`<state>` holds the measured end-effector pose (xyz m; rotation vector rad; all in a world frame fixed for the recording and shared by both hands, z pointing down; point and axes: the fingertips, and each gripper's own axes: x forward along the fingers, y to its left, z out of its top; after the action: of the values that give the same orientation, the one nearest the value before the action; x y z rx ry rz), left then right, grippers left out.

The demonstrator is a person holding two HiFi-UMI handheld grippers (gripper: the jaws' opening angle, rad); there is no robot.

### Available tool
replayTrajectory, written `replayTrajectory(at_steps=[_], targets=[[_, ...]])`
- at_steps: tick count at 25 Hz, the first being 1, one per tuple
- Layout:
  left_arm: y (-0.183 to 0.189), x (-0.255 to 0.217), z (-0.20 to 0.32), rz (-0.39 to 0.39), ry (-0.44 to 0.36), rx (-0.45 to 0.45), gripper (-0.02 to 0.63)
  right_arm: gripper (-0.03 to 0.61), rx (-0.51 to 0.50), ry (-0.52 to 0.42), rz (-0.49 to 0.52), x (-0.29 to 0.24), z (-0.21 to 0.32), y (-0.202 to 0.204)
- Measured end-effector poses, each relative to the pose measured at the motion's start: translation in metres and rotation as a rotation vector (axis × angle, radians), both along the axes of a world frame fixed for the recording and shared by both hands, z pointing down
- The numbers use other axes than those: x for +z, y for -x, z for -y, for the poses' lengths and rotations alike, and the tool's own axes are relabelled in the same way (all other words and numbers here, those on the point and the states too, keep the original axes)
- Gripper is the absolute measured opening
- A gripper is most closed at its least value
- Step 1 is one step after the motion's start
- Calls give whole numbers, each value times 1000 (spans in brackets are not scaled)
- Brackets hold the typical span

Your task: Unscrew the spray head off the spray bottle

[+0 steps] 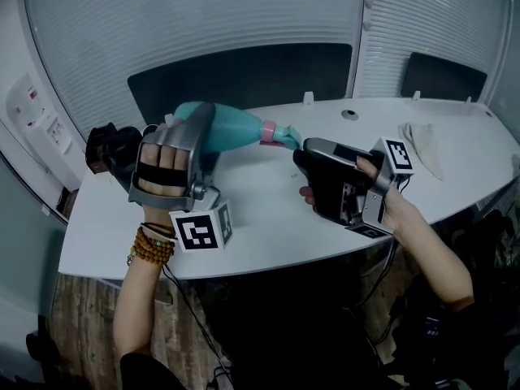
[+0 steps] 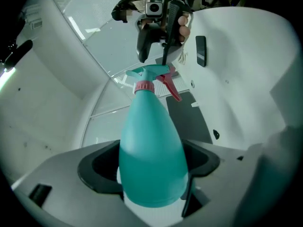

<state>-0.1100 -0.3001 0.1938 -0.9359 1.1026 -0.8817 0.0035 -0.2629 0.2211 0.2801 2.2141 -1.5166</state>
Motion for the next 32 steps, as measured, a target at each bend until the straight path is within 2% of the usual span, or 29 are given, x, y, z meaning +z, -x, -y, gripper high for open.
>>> replayTrajectory(at_steps=[3,10,13,16,18,20,23,27,32], targets=[[-2,-1,-2,21,-45,24,405,135,-10,47,91,0,-2,-7],[-25,-2,-20,105,-157,121,405,135,-19,121,175,4,-6,-8],[-30,2,-28,138,-176,154,405,135,-28,112,162,6,-7,-8],[-32,3,-25,136,-132,148,405,132,-18,37,88,5,-11,1],[-30,5,-20,134,-101,140,405,97,22,-63,22,5,-13,5],[-27,13,-18,138,-61,136,405,88,75,-185,-68,8,-13,7],[-23,29,-14,119,45,149,405,86,136,-390,-226,13,-13,6],[-19,51,-8,58,236,185,405,86,203,-773,-501,15,-18,9],[-21,76,-3,-106,500,246,405,86,259,-1283,-791,7,-24,12]])
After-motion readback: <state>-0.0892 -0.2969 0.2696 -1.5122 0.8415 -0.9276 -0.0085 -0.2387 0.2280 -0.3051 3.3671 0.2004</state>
